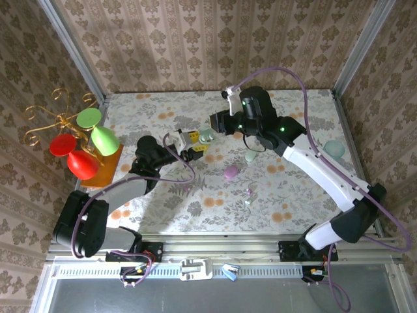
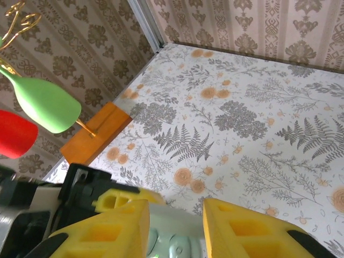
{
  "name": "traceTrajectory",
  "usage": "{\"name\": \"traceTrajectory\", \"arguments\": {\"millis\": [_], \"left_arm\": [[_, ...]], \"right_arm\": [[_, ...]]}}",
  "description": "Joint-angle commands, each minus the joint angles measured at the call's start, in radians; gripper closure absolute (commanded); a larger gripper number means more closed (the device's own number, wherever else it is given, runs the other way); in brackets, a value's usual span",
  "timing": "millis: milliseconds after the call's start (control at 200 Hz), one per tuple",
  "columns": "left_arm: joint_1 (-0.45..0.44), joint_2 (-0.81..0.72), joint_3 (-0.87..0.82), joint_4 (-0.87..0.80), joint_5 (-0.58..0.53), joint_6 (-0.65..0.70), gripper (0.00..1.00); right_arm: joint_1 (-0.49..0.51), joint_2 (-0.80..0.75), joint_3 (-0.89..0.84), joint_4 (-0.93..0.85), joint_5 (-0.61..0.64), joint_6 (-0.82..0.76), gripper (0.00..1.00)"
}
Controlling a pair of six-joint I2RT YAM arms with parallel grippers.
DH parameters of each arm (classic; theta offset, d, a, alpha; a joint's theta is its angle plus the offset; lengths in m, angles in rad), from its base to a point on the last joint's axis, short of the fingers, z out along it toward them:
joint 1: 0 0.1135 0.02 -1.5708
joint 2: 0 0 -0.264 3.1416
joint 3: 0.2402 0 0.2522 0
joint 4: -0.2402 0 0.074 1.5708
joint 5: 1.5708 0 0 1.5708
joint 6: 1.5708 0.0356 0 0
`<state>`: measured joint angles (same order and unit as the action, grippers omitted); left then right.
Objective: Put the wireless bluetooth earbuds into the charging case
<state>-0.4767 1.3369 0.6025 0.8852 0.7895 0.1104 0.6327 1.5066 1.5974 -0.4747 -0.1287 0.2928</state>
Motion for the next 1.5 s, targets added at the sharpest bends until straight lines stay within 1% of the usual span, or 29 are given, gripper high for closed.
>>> {"name": "traceTrajectory", "arguments": {"millis": [0,75,205,475,525,580,635,675,750,785,835,895,985,1085,1135,1180,1265,1340,1495], "left_arm": [[-0.001,-0.03,0.0,-0.004,0.029,0.026,0.71],[-0.004,-0.027,0.003,0.002,0.017,0.023,0.71],[-0.005,-0.018,0.009,0.017,-0.004,0.012,0.72],[-0.007,-0.01,0.02,0.017,-0.04,0.007,0.72],[-0.008,-0.01,0.019,0.024,-0.042,0.003,0.72],[-0.008,-0.009,0.019,0.037,-0.044,-0.004,0.72],[-0.009,-0.01,0.016,0.05,-0.043,-0.013,0.72],[-0.01,-0.011,0.016,0.057,-0.043,-0.019,0.72],[-0.011,-0.013,0.013,0.072,-0.049,-0.029,0.72],[-0.011,-0.014,0.009,0.084,-0.055,-0.036,0.72],[-0.011,-0.015,0.007,0.102,-0.061,-0.046,0.72],[-0.011,-0.017,0.004,0.123,-0.067,-0.059,0.72],[-0.011,-0.019,0.002,0.145,-0.074,-0.069,0.72],[-0.011,-0.024,-0.001,0.162,-0.082,-0.077,0.72],[-0.013,-0.024,-0.001,0.169,-0.08,-0.081,0.72],[-0.014,-0.025,-0.001,0.171,-0.08,-0.083,0.72],[-0.018,-0.026,0.0,0.17,-0.079,-0.086,0.72],[-0.019,-0.031,0.0,0.167,-0.078,-0.087,0.72],[-0.022,-0.044,0.0,0.149,-0.079,-0.081,0.72]], "right_arm": [[-0.008,0.052,0.071,-0.099,-0.061,0.007,0.68],[-0.008,0.071,0.08,-0.123,-0.079,0.002,0.69],[-0.008,0.07,0.042,-0.12,-0.111,0.006,0.69],[-0.008,-0.032,-0.102,-0.068,-0.122,0.044,0.68],[-0.008,-0.056,-0.125,-0.021,-0.123,0.061,0.67],[-0.013,-0.086,-0.168,0.025,-0.132,0.096,0.61],[-0.03,-0.107,-0.215,0.094,-0.17,0.158,0.53],[-0.043,-0.152,-0.256,0.159,-0.219,0.214,0.47],[-0.067,-0.184,-0.335,0.298,-0.316,0.332,0.33],[-0.078,-0.19,-0.367,0.355,-0.361,0.387,0.28],[-0.092,-0.192,-0.401,0.426,-0.419,0.473,0.23],[-0.107,-0.188,-0.457,0.531,-0.476,0.576,0.21],[-0.119,-0.171,-0.538,0.721,-0.539,0.738,0.21],[-0.119,-0.133,-0.591,0.89,-0.581,0.877,0.22],[-0.119,-0.121,-0.613,0.983,-0.599,0.949,0.24],[-0.119,-0.074,-0.627,1.057,-0.613,1.003,0.26],[-0.12,-0.034,-0.644,1.166,-0.628,1.085,0.32],[-0.12,-0.012,-0.653,1.228,-0.634,1.124,0.38],[-0.12,-0.002,-0.662,1.246,-0.634,1.132,0.55]]}}
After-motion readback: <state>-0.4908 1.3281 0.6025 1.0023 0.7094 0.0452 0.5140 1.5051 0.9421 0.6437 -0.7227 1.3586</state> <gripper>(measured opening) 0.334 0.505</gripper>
